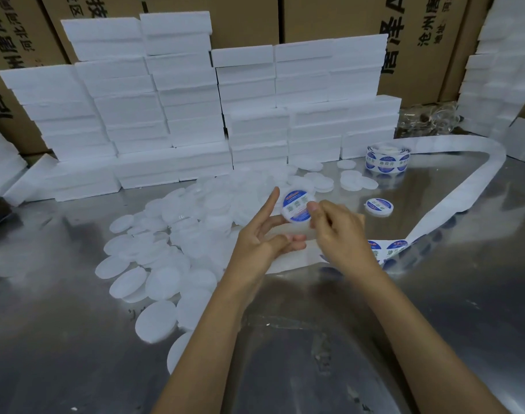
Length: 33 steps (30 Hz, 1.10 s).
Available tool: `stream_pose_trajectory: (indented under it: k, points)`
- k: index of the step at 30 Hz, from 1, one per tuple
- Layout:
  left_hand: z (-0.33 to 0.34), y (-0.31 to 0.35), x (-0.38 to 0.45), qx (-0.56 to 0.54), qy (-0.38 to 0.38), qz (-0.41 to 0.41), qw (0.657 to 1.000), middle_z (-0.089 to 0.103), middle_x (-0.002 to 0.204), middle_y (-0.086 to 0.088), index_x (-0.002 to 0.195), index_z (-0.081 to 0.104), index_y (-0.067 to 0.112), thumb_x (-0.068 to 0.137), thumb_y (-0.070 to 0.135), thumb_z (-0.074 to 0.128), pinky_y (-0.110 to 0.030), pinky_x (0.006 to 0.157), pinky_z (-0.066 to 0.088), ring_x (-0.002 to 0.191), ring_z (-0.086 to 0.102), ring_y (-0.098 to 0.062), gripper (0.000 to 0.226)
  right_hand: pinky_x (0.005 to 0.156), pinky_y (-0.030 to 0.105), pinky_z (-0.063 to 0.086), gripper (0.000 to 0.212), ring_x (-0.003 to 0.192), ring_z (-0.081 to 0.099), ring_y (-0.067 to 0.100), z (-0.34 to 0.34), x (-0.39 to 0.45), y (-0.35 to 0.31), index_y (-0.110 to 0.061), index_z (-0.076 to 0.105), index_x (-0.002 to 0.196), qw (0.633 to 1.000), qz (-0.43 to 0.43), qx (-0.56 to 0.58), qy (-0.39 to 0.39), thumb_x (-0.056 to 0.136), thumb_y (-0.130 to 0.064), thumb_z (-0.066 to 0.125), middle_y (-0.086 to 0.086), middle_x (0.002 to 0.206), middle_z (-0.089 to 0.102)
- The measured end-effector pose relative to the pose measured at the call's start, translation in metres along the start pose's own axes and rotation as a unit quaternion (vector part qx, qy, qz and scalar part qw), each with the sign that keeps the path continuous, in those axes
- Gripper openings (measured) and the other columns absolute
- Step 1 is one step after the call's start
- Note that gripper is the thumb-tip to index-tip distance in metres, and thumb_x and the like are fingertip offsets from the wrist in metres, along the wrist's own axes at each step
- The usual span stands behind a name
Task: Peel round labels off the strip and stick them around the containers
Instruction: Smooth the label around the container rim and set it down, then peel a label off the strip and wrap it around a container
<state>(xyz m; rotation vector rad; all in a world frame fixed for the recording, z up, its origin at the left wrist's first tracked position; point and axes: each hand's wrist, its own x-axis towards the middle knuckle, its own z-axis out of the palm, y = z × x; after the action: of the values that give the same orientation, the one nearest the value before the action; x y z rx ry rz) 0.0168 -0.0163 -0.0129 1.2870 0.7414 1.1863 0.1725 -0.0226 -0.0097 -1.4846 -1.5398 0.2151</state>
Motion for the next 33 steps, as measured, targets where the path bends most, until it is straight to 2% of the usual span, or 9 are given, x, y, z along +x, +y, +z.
stream_pose_trajectory:
  k: [3, 6, 10, 17, 21, 25, 27, 29, 33]
  points:
    - [0.003, -0.003, 0.002, 0.015, 0.033, -0.019, 0.999, 0.069, 0.120, -0.005, 0.141, 0.053, 0.039, 0.090, -0.007, 0.058, -0.033, 0.071, 0.062, 0.093, 0.075, -0.029, 0.070, 0.089, 0.040, 0.045, 0.042, 0.082, 0.063, 0.023, -0.025, 0.021, 0.016, -0.012, 0.066, 0.080, 0.993, 0.094, 0.064, 0.045, 0.104, -0.038, 0.043, -0.006, 0.075, 0.066]
    - [0.003, -0.005, 0.003, 0.034, 0.064, -0.025, 0.997, 0.072, 0.115, -0.001, 0.135, 0.061, 0.035, 0.092, -0.001, 0.056, -0.033, 0.061, 0.060, 0.086, 0.074, -0.026, 0.056, 0.095, 0.040, 0.033, 0.045, 0.096, 0.061, 0.033, -0.054, 0.043, 0.052, -0.008, 0.071, 0.093, 0.972, 0.125, -0.172, 0.103, 0.105, -0.036, 0.038, 0.011, 0.091, 0.072]
    - [0.003, -0.005, 0.005, 0.062, 0.087, -0.017, 0.994, 0.075, 0.106, 0.002, 0.126, 0.067, 0.032, 0.099, 0.008, 0.054, -0.030, 0.052, 0.057, 0.079, 0.073, -0.023, 0.039, 0.103, 0.046, 0.025, 0.049, 0.107, 0.055, 0.036, -0.074, 0.052, 0.096, -0.008, 0.072, 0.095, 0.916, 0.213, -0.337, 0.045, 0.103, -0.039, 0.036, 0.018, 0.100, 0.069]
    - [0.000, -0.001, 0.000, 0.046, 0.131, -0.016, 0.990, 0.075, 0.097, -0.007, 0.112, 0.073, 0.020, 0.094, 0.005, 0.058, -0.028, 0.044, 0.049, 0.068, 0.066, -0.019, 0.027, 0.104, 0.042, 0.025, 0.034, 0.111, 0.051, 0.029, -0.074, 0.049, 0.106, -0.015, 0.070, 0.085, 0.879, 0.275, -0.390, 0.025, 0.091, -0.045, 0.055, 0.010, 0.098, 0.069]
    - [-0.011, 0.009, 0.003, 0.008, 0.203, -0.010, 0.979, 0.073, 0.085, -0.008, 0.100, 0.074, 0.013, 0.095, 0.001, 0.051, -0.027, 0.042, 0.047, 0.057, 0.062, -0.018, 0.027, 0.093, 0.046, 0.029, 0.034, 0.099, 0.051, 0.036, -0.072, 0.043, 0.088, -0.009, 0.064, 0.064, 0.924, 0.188, -0.309, 0.127, 0.091, -0.028, 0.054, 0.013, 0.076, 0.065]
    - [-0.031, 0.018, 0.003, -0.013, 0.290, 0.003, 0.957, 0.072, 0.074, -0.004, 0.093, 0.074, 0.012, 0.095, 0.002, 0.046, -0.024, 0.044, 0.049, 0.056, 0.063, -0.017, 0.029, 0.077, 0.041, 0.040, 0.026, 0.085, 0.055, 0.037, -0.050, 0.030, 0.039, -0.008, 0.062, 0.069, 0.962, 0.014, -0.204, 0.182, 0.091, -0.021, 0.058, 0.012, 0.077, 0.067]
    - [-0.041, 0.022, 0.002, -0.024, 0.322, 0.002, 0.947, 0.071, 0.072, -0.002, 0.091, 0.074, 0.012, 0.095, 0.003, 0.047, -0.024, 0.045, 0.049, 0.056, 0.063, -0.016, 0.029, 0.069, 0.037, 0.045, 0.023, 0.075, 0.058, 0.027, -0.028, 0.016, 0.008, -0.011, 0.064, 0.071, 0.984, -0.047, -0.135, 0.103, 0.091, -0.022, 0.059, 0.004, 0.072, 0.067]
    - [-0.049, 0.025, 0.002, -0.040, 0.343, -0.001, 0.939, 0.071, 0.074, -0.004, 0.090, 0.074, 0.013, 0.095, 0.004, 0.047, -0.024, 0.047, 0.050, 0.057, 0.064, -0.016, 0.028, 0.072, 0.036, 0.050, 0.014, 0.074, 0.059, 0.014, -0.002, -0.002, -0.019, -0.016, 0.067, 0.078, 0.992, -0.091, -0.052, -0.068, 0.089, -0.023, 0.062, -0.005, 0.075, 0.067]
    - [-0.059, 0.027, 0.001, -0.067, 0.362, -0.003, 0.930, 0.070, 0.068, -0.001, 0.089, 0.073, 0.012, 0.091, 0.004, 0.049, -0.025, 0.049, 0.051, 0.055, 0.064, -0.016, 0.025, 0.093, 0.021, 0.042, 0.027, 0.101, 0.050, 0.006, 0.034, -0.031, -0.040, -0.027, 0.071, 0.105, 0.923, -0.168, -0.015, -0.346, 0.079, -0.027, 0.072, -0.012, 0.106, 0.060]
